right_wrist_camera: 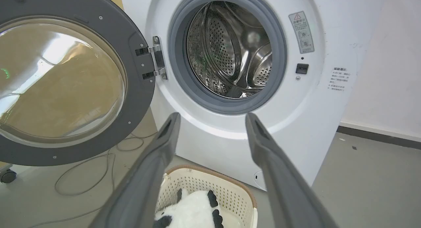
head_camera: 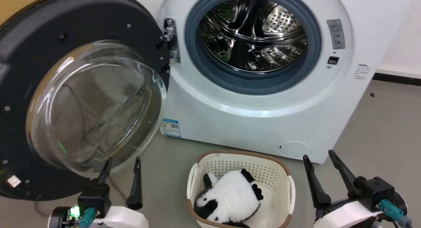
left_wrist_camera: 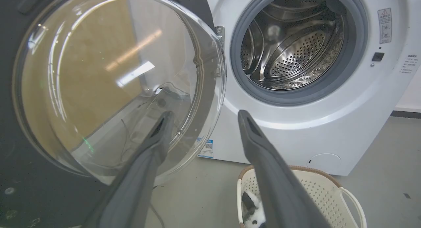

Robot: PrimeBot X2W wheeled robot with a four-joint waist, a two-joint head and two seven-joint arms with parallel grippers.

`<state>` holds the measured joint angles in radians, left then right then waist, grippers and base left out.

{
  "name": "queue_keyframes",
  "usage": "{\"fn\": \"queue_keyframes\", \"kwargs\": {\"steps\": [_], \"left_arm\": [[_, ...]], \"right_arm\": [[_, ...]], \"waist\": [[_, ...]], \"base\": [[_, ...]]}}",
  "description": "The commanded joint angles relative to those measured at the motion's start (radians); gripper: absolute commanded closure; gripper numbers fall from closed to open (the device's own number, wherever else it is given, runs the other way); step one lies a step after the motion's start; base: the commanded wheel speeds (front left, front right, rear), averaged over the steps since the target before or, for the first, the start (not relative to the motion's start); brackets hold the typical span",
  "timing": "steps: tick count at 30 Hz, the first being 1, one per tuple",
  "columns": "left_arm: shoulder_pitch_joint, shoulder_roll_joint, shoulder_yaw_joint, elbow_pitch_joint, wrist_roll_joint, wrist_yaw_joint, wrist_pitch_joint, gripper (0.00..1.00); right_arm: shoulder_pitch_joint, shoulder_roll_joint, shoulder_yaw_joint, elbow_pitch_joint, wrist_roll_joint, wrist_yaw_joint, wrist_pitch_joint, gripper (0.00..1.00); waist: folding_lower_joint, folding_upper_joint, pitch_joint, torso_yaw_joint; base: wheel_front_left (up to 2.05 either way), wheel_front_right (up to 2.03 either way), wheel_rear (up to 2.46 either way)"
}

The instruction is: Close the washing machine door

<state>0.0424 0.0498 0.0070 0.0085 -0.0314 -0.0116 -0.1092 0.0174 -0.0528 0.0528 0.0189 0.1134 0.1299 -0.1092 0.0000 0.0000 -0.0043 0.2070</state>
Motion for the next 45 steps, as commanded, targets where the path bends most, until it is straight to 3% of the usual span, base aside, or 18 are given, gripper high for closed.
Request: {"fn": "queue_keyframes", "kwargs": {"steps": [1,45], "left_arm": [[0.011,0.000,0.001,-0.001,-0.007,0.000,-0.012,0.00],[0.075,0.000,0.025,-0.072,-0.057,0.047,-0.104,0.00]], "right_arm": [[0.014,0.001,0.006,0.002,0.014,0.000,-0.012,0.00],[-0.049,0.002,0.129,0.076,0.094,0.001,-0.104,0.00]], "waist": [[0.0000,0.0000,-0.003,0.013],[0.0000,0.0000,0.028,0.232]], "base": [[0.00,0.00,0.00],[0.00,0.00,0.00]]}}
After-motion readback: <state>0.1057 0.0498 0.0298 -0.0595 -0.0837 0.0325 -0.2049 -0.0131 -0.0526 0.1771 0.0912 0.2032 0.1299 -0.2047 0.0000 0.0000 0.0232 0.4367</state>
